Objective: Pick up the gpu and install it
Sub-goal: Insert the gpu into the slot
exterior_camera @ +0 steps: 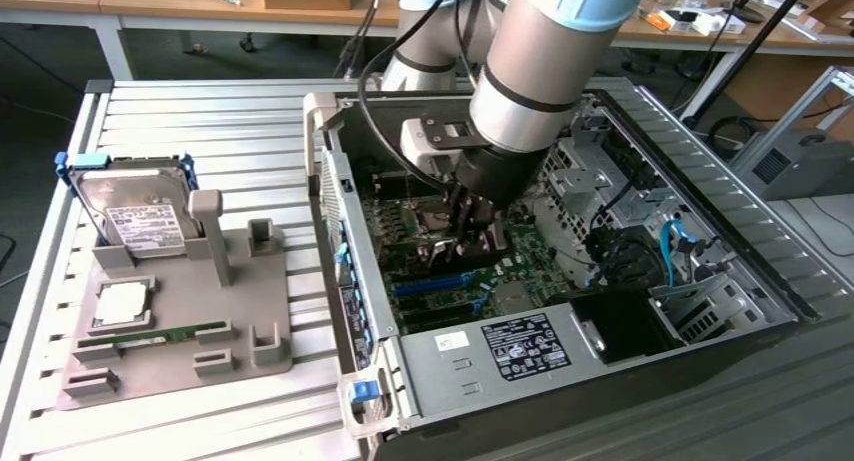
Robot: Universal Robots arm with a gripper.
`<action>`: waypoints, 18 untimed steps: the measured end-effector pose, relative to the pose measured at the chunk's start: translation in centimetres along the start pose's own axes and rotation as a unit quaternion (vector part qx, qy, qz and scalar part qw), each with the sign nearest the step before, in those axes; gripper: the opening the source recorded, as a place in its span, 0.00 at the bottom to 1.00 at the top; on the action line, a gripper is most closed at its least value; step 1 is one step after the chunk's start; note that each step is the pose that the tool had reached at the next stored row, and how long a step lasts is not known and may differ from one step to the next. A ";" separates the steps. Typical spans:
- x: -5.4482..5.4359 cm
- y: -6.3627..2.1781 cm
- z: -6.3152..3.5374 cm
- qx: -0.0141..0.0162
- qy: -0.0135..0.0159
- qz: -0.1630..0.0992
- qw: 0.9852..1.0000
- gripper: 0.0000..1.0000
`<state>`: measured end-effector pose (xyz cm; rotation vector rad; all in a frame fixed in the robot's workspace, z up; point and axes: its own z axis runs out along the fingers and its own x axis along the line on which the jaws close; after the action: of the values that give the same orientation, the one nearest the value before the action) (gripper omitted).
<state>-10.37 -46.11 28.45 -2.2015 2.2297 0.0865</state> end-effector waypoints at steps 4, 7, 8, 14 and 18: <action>-0.1 0.35 0.44 0.000 0.000 0.000 1.000 0.27; -0.2 0.71 0.79 0.000 0.000 0.000 1.000 0.27; -0.2 0.86 0.82 0.000 0.000 0.000 1.000 0.27; -0.2 1.42 0.87 0.001 0.000 0.000 1.000 0.27; -0.1 1.44 0.87 0.002 0.000 0.000 1.000 0.27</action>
<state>-11.83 -45.93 27.64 -2.1997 2.2294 0.0823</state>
